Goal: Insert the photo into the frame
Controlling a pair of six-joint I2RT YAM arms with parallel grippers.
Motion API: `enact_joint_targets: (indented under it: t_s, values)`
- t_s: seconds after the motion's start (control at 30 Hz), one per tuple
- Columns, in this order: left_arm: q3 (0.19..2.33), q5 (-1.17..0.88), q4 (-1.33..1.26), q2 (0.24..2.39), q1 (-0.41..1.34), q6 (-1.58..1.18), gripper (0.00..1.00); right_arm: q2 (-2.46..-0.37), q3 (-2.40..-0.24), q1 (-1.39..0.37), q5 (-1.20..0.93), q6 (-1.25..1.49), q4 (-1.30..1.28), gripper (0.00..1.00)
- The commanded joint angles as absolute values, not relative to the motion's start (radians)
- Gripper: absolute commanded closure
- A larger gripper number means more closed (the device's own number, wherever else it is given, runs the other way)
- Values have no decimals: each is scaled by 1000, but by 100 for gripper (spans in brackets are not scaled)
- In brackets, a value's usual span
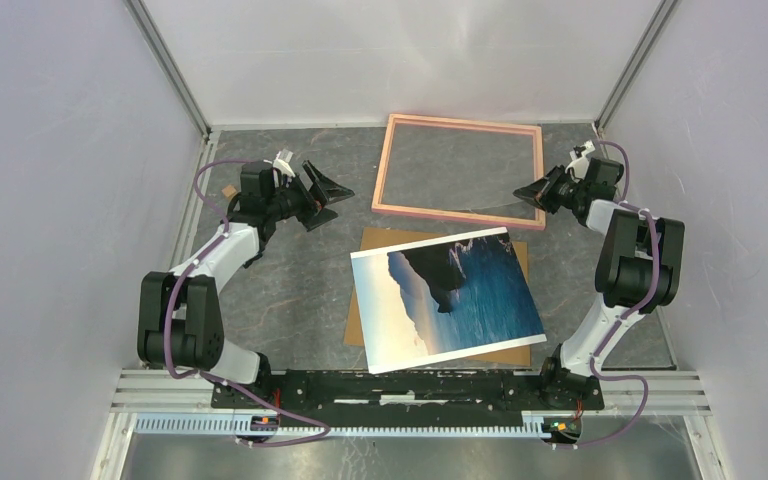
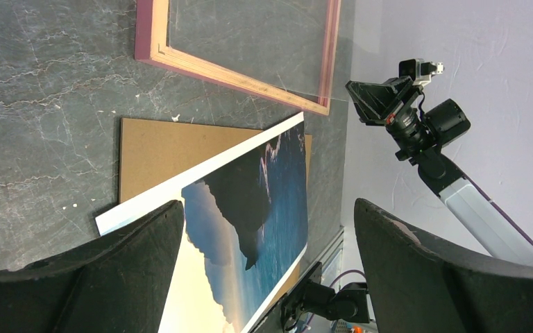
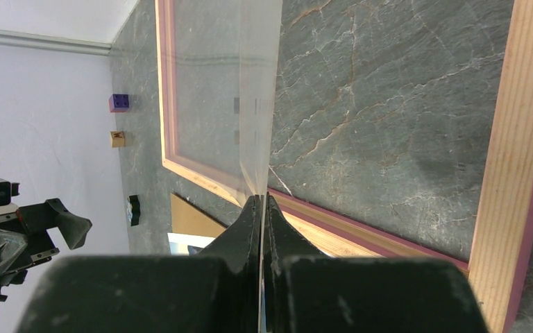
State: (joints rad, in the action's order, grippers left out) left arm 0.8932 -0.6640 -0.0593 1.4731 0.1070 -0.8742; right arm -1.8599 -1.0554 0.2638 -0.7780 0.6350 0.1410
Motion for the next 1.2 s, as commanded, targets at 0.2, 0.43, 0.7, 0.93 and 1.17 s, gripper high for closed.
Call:
enact_joint_targets:
  t_s: [0.2,0.43,0.7,0.93,1.17]
  values:
    - [909,-688,-101,1477,103,-874,3,-1812,-1038,264,-781,630,178,100]
    - [905,-690,-109,1477,104,-879,3,-1811,-1034,262,-778,633,182,100]
    - [905,-691,-109,1477,103,-881,3,-1838,-1042,256,-784,623,202,100]
    - [904,-690,-109,1478,103,-881,3,-1834,-1027,253,-799,602,263,100]
    - [902,-690,-114,1478,103,-884,3,-1819,-1013,246,-789,581,298,100]
